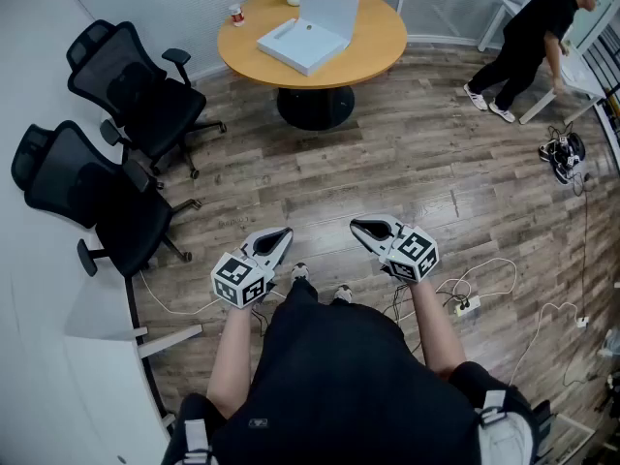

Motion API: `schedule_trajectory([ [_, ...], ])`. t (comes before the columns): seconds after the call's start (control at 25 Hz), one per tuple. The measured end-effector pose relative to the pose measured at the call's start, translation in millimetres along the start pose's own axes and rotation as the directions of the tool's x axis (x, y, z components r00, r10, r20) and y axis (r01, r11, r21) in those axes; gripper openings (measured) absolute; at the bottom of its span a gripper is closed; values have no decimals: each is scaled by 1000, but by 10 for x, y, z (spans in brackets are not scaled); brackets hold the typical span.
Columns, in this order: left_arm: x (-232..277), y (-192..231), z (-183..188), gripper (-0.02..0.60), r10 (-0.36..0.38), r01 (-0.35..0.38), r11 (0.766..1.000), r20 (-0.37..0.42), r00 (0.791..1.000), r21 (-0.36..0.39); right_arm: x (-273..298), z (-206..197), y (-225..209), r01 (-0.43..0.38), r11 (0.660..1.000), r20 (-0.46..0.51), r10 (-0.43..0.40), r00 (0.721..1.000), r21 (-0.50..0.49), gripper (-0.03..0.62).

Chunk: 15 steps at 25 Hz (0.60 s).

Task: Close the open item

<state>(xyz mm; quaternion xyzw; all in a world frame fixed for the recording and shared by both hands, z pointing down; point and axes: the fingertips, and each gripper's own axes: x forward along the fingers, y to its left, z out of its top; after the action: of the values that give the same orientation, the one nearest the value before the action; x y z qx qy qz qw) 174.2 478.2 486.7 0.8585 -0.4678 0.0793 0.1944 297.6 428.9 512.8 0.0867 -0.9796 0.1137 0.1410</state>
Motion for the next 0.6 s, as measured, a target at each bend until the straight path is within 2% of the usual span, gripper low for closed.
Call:
schedule_trajectory([
  [0.24,13,108,36,6,0,0,1000,8,1000,-9,69,4,-55,8,1000,-8,-8,1000,3,12],
  [0.6,50,350,141,6,-12,12,1000,2,1000,-17,241,140,-203,36,998,33,-38,999,50,12],
])
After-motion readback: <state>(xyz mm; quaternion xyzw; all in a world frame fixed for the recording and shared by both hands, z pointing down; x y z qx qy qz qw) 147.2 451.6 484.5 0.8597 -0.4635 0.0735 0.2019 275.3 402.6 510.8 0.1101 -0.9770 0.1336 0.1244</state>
